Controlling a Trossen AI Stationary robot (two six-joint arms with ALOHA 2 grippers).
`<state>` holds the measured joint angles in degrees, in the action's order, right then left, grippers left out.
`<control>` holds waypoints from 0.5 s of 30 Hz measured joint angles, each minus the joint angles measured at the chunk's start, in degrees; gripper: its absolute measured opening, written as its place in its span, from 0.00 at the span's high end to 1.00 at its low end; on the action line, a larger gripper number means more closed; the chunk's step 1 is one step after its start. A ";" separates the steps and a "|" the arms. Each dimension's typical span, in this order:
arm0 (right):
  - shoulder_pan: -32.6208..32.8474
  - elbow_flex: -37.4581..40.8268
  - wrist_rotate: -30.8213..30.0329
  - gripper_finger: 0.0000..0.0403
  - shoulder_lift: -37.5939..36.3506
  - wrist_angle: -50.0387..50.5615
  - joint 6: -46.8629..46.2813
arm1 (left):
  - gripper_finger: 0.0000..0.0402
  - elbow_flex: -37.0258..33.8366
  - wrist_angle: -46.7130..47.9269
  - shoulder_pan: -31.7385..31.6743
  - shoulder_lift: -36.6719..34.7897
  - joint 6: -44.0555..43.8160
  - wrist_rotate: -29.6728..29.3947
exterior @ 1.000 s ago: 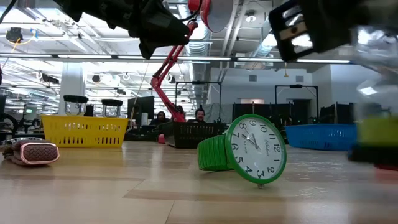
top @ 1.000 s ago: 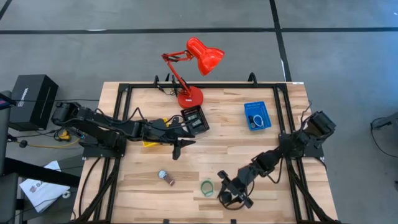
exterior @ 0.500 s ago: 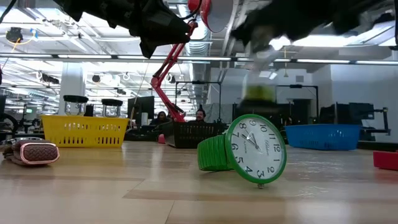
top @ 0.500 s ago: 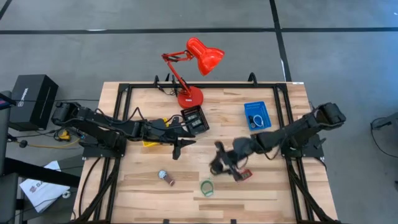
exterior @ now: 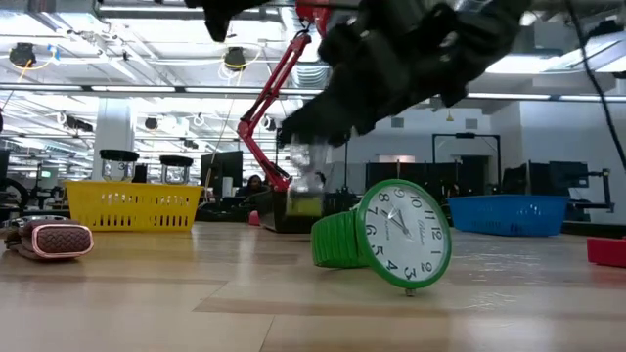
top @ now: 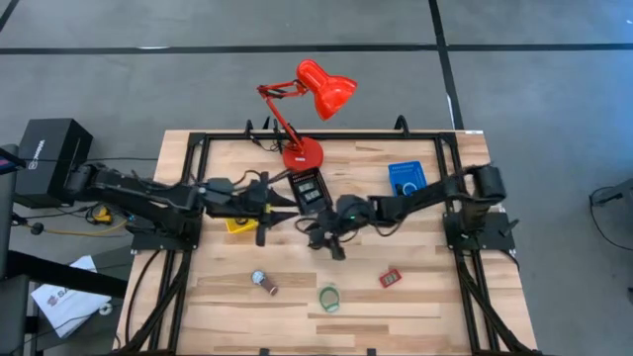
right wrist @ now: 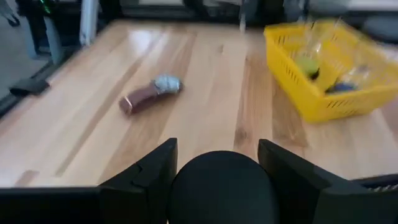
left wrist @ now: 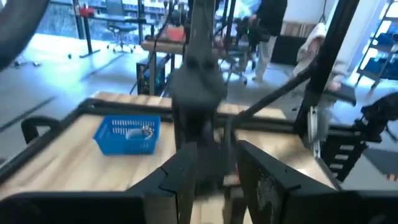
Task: Pick & Place Office items
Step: Put the green hourglass into the yellow bin
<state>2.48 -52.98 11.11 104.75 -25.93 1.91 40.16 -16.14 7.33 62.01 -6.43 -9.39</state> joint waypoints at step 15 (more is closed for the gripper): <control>-0.83 -14.56 -0.23 0.49 7.91 5.52 -1.48 | 0.72 -4.48 -0.53 0.59 -4.98 0.04 0.02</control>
<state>1.65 -67.54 10.89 112.66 -20.41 0.43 35.68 -16.67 7.92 57.04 -6.39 -9.37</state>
